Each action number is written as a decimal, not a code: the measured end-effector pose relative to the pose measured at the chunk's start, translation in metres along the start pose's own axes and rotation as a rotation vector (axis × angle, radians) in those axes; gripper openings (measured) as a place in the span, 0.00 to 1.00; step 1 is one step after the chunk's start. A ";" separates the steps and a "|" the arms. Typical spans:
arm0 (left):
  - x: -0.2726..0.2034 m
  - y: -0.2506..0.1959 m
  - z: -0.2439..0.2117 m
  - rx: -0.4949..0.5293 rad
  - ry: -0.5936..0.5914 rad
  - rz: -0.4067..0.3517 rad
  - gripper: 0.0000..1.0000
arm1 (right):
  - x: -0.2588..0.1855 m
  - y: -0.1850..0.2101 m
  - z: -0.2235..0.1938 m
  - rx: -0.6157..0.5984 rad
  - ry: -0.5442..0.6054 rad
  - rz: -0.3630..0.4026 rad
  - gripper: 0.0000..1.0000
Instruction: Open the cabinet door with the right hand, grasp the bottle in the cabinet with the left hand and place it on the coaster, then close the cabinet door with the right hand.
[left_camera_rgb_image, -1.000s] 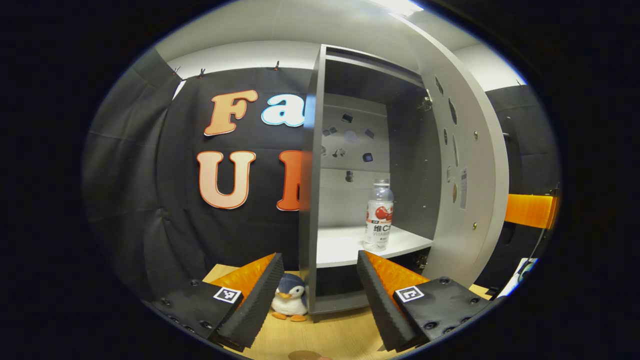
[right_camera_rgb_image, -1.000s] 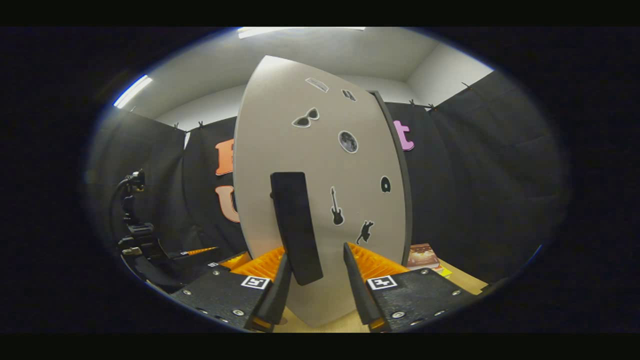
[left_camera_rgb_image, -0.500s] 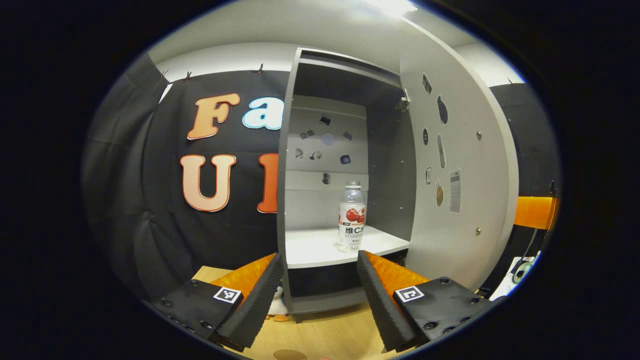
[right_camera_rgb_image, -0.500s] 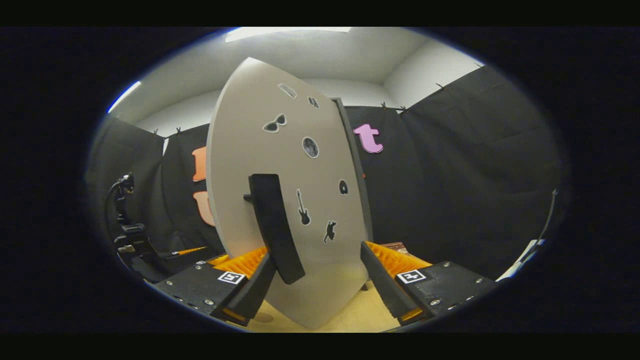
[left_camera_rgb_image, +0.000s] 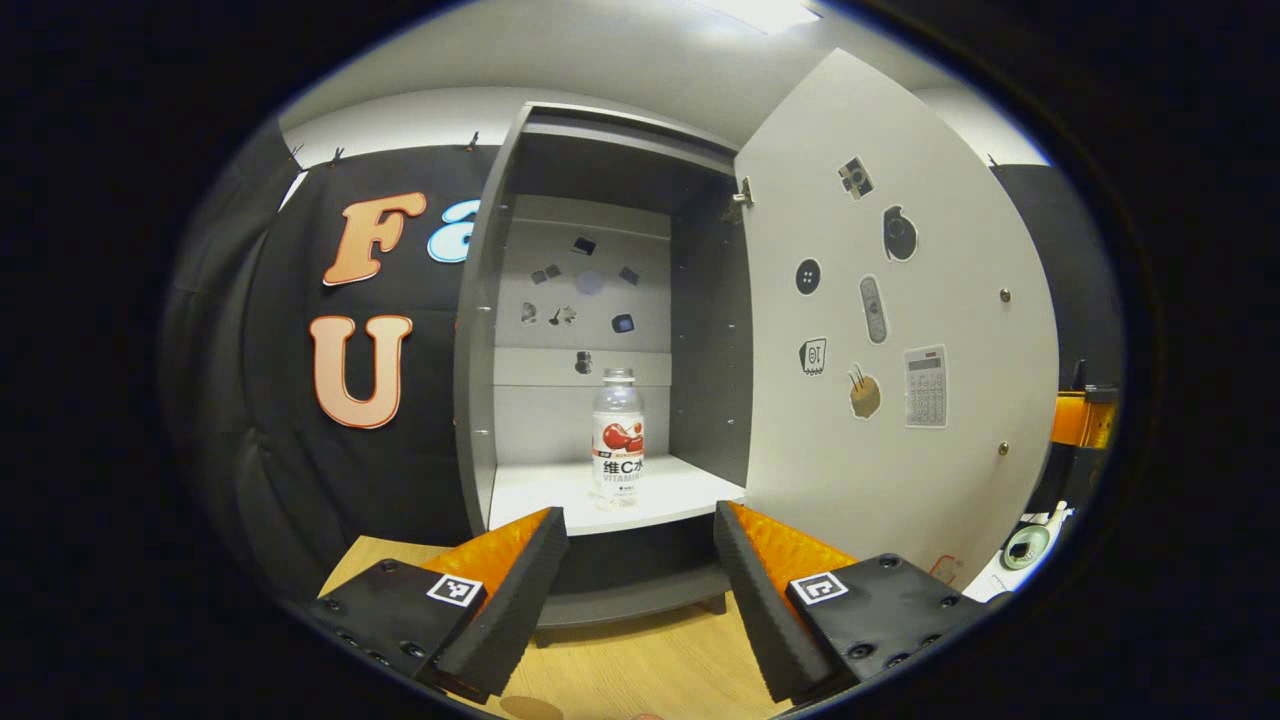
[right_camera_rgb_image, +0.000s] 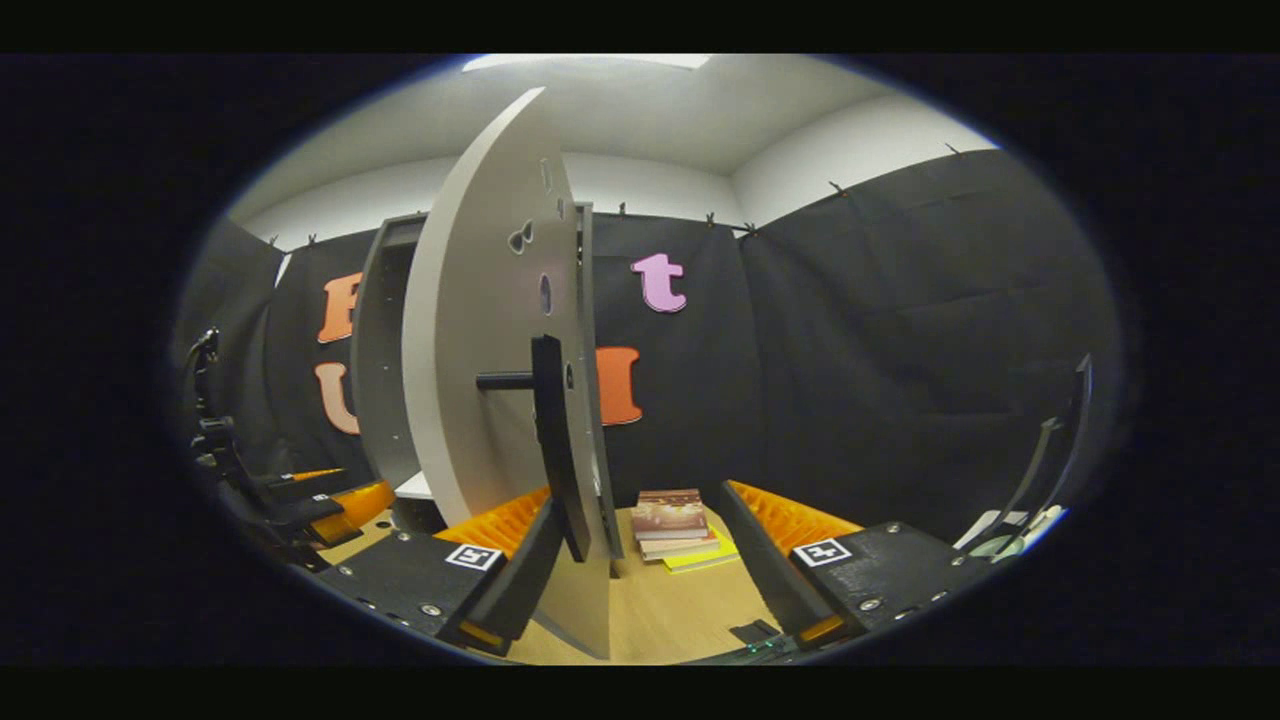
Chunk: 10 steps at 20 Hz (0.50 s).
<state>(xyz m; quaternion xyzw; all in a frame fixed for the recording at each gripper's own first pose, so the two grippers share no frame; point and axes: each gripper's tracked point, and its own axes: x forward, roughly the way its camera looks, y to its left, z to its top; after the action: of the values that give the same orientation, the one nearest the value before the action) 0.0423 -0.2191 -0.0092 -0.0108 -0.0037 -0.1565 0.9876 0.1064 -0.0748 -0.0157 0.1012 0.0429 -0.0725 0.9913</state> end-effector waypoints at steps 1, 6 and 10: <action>0.000 -0.004 0.001 -0.001 -0.003 -0.003 0.96 | 0.001 0.001 0.000 -0.007 -0.001 0.032 0.90; 0.002 -0.025 -0.001 -0.016 0.006 -0.009 0.99 | 0.008 -0.009 -0.001 0.009 0.014 0.100 0.94; 0.002 -0.035 -0.002 -0.020 0.011 -0.015 0.96 | 0.009 -0.010 0.000 -0.022 0.022 0.141 0.95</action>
<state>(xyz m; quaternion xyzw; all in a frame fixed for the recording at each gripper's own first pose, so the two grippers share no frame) 0.0337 -0.2536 -0.0108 -0.0198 0.0030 -0.1641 0.9862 0.1138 -0.0861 -0.0187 0.0937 0.0472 -0.0010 0.9945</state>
